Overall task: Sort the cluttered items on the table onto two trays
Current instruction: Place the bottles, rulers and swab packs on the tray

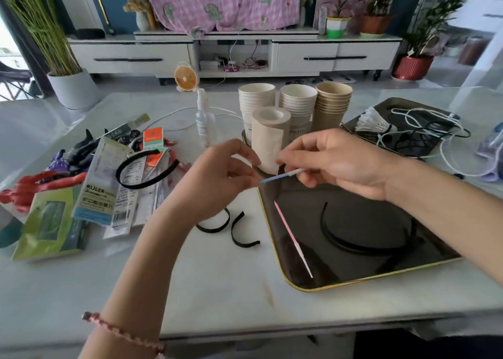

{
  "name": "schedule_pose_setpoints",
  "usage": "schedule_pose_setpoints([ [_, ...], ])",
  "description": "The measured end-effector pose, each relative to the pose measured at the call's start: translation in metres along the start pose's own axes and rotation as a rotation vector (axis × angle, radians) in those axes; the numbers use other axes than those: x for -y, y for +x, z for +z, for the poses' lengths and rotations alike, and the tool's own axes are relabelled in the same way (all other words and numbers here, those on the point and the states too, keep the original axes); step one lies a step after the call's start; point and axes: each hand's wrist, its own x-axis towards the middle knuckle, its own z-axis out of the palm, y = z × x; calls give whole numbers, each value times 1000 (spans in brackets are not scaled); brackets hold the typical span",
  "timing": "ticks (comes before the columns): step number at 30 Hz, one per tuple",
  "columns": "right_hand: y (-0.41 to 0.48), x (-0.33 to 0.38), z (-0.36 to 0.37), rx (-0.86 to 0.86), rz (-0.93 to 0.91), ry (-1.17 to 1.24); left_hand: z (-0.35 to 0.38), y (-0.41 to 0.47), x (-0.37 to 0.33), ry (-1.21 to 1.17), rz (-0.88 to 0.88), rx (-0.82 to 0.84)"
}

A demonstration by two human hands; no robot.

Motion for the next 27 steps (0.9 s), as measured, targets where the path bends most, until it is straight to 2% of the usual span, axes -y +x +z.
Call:
schedule_pose_setpoints([
  [3, -17, -5, -4, 40, 4, -215, 17, 5, -1, 9, 68, -22],
  [5, -26, -18, 0, -62, 21, -383, 27, 6, 0, 62, 123, -113],
  [8, -32, -41, 11, -250, 9, -671, 33, 6, 9, 160, -15, -348],
  [10, -35, -47, 19, -198, 56, -652, 44, 3, 17, 207, -164, -363],
  [12, -36, -48, 21, -126, 73, -599, 62, -1, 17, 104, -286, -302],
  [14, -36, -49, 12, -142, 58, -584, 84, -1, 15, -71, -370, -273],
  [16, -40, -51, -4, -194, 105, -474, 98, -1, 13, -152, -376, -317],
  [18, -46, -54, -27, -266, 135, -347, 106, -2, 14, -136, -358, -395],
  [23, -70, -69, -123, -683, 143, -61, 114, 2, 15, -169, -329, -477],
  [25, -80, -83, -152, -800, 199, -100, 114, 5, 16, -174, -311, -467],
  [27, -87, -101, -166, -794, 282, -176, 113, 10, 21, -193, -311, -467],
])
